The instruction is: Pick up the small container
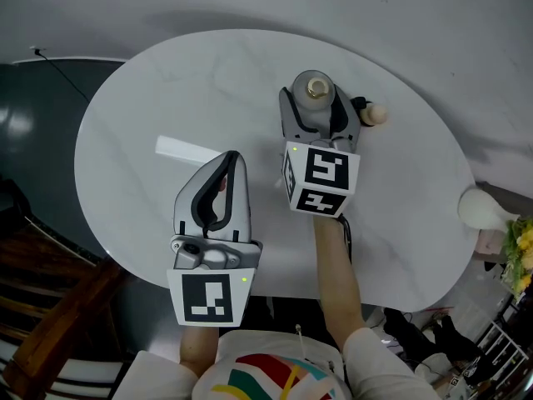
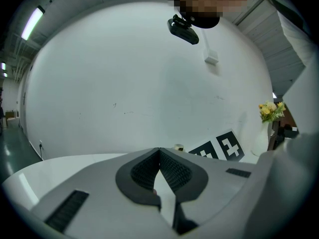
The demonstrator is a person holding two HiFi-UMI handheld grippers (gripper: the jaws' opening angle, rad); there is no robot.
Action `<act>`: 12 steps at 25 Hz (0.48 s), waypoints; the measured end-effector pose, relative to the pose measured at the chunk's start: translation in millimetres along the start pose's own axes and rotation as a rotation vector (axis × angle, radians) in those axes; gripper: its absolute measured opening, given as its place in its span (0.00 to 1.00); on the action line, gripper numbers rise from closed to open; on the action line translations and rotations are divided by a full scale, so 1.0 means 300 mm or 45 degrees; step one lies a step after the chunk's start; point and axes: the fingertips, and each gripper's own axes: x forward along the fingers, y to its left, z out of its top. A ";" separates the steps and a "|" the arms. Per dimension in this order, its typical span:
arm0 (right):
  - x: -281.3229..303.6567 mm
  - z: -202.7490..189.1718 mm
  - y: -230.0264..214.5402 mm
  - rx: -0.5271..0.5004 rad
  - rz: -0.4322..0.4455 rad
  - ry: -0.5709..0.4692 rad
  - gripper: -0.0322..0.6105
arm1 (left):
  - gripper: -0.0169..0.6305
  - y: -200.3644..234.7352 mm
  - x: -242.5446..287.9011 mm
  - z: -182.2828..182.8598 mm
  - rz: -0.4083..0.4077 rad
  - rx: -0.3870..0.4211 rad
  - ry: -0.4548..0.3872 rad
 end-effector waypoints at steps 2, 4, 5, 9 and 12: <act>0.000 0.000 0.000 0.003 -0.001 -0.001 0.57 | 0.05 -0.002 -0.003 0.004 0.002 -0.003 -0.006; -0.001 -0.002 0.000 0.004 -0.003 0.000 0.57 | 0.05 0.000 -0.007 0.010 0.006 -0.004 -0.011; -0.001 -0.002 -0.001 0.004 -0.005 0.001 0.57 | 0.05 0.003 -0.010 0.014 0.009 -0.005 -0.012; -0.002 0.005 -0.004 0.004 -0.015 -0.004 0.57 | 0.05 0.016 -0.018 0.034 0.024 -0.021 -0.031; -0.016 0.029 -0.010 0.044 -0.012 -0.022 0.57 | 0.05 0.016 -0.024 0.057 0.030 -0.010 -0.052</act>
